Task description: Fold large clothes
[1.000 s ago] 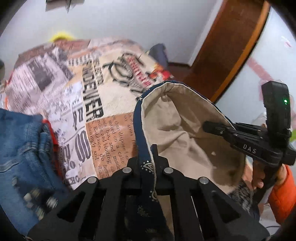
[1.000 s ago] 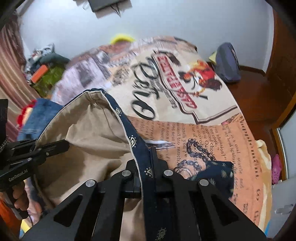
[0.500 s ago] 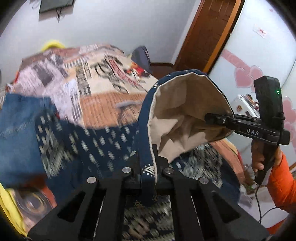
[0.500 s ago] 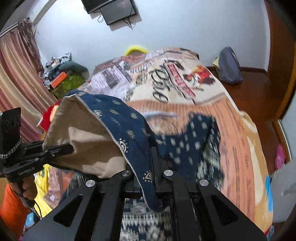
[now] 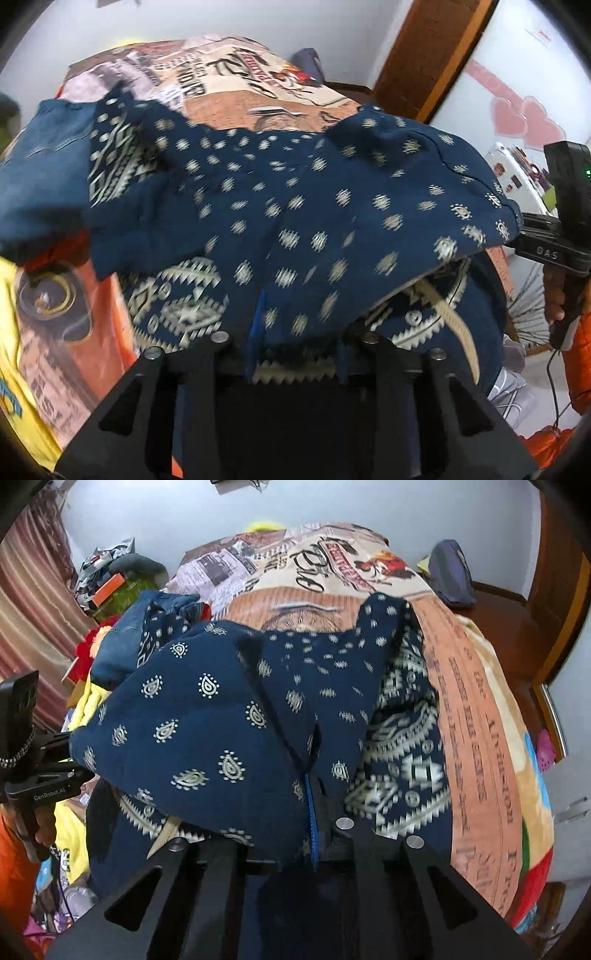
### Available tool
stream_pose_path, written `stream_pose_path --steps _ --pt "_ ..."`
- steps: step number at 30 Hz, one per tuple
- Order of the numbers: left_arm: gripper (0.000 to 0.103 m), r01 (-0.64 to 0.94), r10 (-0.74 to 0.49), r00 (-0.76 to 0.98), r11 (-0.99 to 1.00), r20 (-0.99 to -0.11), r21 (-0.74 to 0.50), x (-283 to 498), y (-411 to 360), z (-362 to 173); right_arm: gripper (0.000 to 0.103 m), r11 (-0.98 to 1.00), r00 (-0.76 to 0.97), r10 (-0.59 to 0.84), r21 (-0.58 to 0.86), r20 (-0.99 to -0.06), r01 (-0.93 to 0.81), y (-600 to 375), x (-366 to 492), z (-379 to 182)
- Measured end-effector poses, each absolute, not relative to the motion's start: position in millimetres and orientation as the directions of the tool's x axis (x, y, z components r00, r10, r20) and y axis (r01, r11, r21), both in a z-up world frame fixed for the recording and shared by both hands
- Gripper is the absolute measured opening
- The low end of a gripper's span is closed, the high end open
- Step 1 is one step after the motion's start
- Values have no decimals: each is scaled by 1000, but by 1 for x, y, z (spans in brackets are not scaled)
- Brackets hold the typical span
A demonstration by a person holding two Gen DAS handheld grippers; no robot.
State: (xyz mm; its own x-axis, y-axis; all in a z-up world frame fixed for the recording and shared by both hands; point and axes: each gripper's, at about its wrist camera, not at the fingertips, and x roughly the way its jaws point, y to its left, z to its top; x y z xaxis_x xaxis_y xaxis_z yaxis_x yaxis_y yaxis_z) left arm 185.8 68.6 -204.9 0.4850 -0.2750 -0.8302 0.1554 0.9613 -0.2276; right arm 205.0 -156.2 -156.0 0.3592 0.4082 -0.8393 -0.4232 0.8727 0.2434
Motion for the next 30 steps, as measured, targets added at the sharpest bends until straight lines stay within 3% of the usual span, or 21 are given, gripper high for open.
stream_pose_path --steps 4,10,20,25,30 --pt "46 116 -245 499 969 -831 -216 169 78 -204 32 875 347 407 251 -845 -414 -164 195 -152" --pt "49 57 -183 532 982 -827 -181 148 96 -195 39 885 382 406 252 -830 -393 -181 181 -138" --pt "55 -154 -39 614 974 -788 -168 142 158 -173 40 914 493 380 235 -783 -332 -203 186 -111" --pt "57 -200 -38 623 958 -781 -206 165 179 -175 51 923 545 365 215 -755 -320 -204 208 -106" --pt "60 -246 -72 597 932 -799 -267 201 195 -198 53 936 532 336 212 -777 -281 -202 246 -124"
